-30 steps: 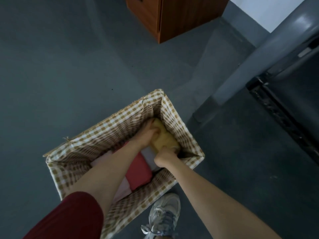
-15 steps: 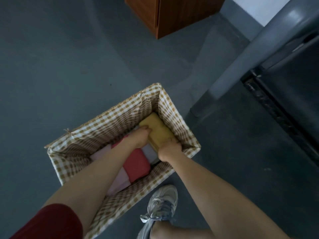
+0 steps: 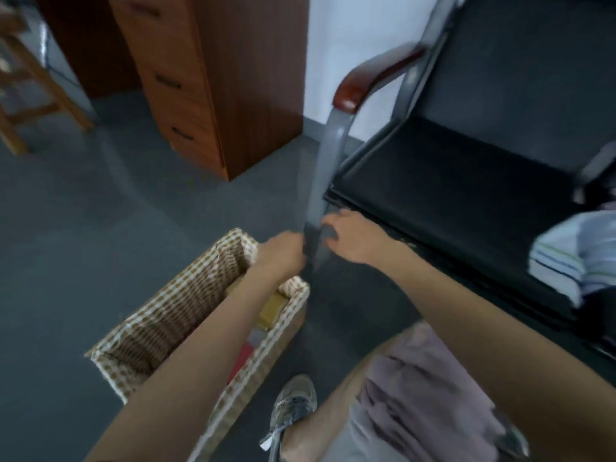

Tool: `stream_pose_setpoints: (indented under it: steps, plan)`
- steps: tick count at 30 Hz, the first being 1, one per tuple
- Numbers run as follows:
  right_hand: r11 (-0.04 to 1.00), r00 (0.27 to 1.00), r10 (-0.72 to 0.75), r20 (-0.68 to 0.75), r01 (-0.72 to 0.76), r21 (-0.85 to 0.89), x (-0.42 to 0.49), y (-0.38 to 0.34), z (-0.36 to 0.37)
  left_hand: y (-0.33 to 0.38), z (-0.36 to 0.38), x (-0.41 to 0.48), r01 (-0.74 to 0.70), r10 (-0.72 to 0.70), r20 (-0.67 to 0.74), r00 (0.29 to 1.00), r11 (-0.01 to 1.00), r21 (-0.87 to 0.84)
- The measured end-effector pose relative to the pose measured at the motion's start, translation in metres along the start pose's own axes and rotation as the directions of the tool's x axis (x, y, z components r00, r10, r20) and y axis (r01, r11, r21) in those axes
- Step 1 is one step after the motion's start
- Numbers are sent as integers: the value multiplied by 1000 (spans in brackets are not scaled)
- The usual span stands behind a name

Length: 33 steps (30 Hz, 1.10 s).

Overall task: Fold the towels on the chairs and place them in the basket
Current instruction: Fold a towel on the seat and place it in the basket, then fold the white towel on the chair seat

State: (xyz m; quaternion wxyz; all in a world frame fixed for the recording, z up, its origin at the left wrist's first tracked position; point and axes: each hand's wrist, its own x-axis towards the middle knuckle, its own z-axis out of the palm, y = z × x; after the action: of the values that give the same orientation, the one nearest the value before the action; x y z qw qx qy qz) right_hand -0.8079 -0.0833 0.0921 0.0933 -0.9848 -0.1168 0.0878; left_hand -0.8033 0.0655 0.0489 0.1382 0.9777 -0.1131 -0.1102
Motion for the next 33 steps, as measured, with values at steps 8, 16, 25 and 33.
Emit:
stream_pose_setpoints:
  steps: [8,16,25,33]
  plan:
    - [917,830,385,-404,-392,70,-176,149,-97,222,-52,-18,-424,430,-173,886,903,76]
    - [703,603,703,-378,-670,239,-320,273,-96,411,-7,-30,-693,703,-1,711,702,166]
    - [472,435,882,-182,-808,352,-375,409,-68,533,87,22,-746,727,171,665,660,93]
    - [539,449,839,-307,-765,354,-314,515,-52,566,140,107,-661,656,104,748,750,29]
